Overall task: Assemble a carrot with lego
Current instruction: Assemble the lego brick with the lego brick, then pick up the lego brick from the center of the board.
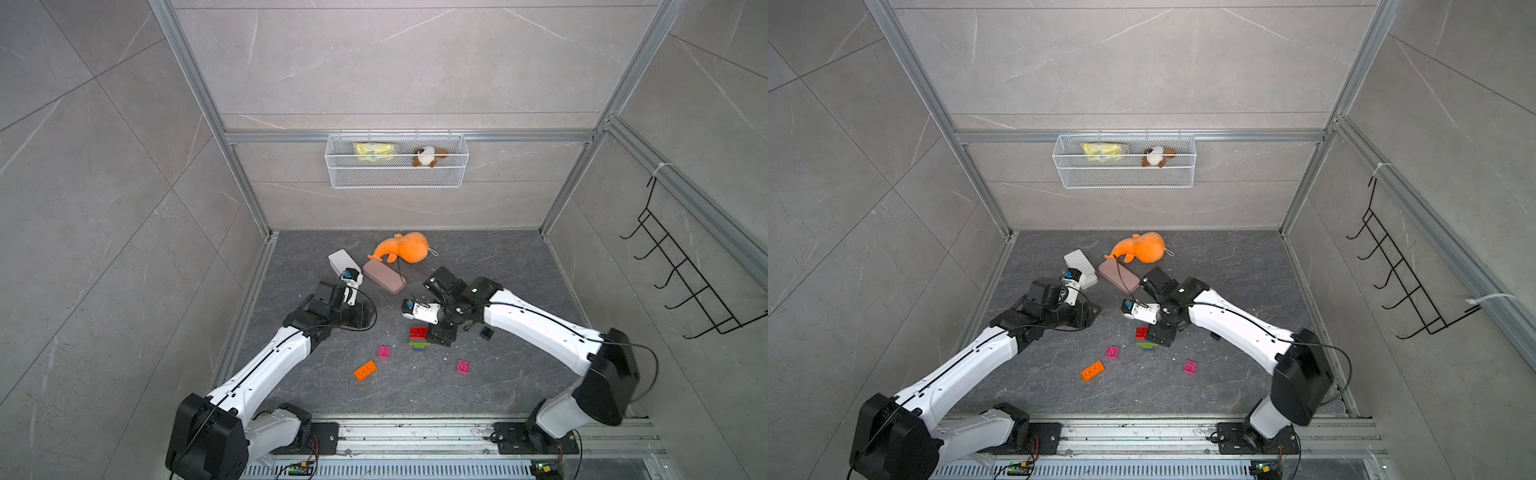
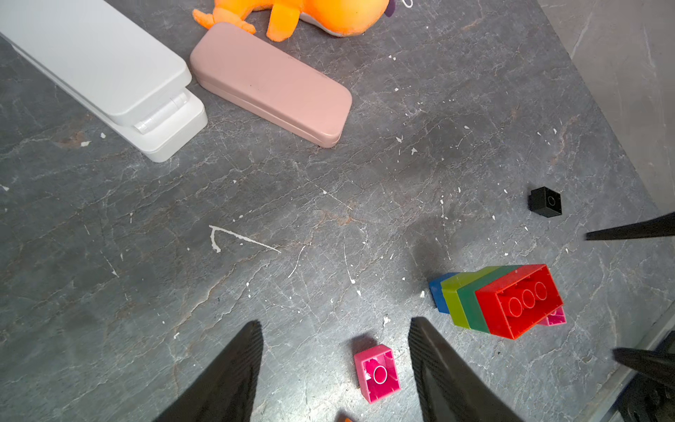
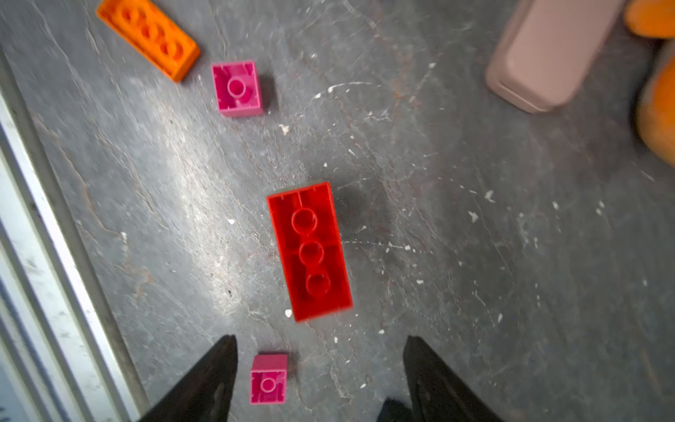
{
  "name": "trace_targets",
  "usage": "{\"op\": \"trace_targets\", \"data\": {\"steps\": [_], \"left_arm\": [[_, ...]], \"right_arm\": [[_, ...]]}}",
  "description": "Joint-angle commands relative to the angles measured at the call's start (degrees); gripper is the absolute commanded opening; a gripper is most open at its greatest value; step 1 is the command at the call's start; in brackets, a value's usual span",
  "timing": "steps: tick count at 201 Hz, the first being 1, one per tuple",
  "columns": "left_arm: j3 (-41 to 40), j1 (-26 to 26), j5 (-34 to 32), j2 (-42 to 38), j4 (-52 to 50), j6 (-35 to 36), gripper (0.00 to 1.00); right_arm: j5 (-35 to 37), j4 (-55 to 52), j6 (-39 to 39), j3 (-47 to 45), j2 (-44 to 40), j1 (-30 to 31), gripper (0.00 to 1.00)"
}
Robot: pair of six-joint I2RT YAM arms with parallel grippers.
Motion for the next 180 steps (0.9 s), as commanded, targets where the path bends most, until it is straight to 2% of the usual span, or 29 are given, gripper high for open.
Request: {"op": "trace_targets", "data": {"steps": [1, 33, 52, 84, 115, 180], "left_arm": [[-0.64, -0.87, 2.30, -1.58, 3.32, 2.93, 0.66], [1.07, -2.02, 1.60, -0.78, 3.21, 2.47, 0.66], [1.81, -2.01, 1.92, -0.54, 2.86, 1.94, 0.66], [1.81, -2.01, 2.83, -1.01, 2.91, 1.44, 0.66], [1.54, -2.01, 3.01, -1.57, 2.83, 1.54, 0.66], [1.52, -2.01, 3.80, -1.37, 2.87, 1.73, 0.66]], "right_arm": [[-3.76, 3.25, 13.64, -4.18, -5.85, -7.08, 0.77], [-3.81, -1.03, 26.02, -7.57, -7.78, -18.88, 0.76], [-3.36, -2.83, 29.09, -9.39, -6.42, -24.68, 0.76], [-5.30, -5.53, 32.16, -9.61, 1.95, -32.31, 0.76], [-5.96, -6.36, 32.23, -7.49, 9.69, -33.26, 0.76], [0.49, -11.09, 30.11, 0.11, 19.75, -32.91, 0.76]]}}
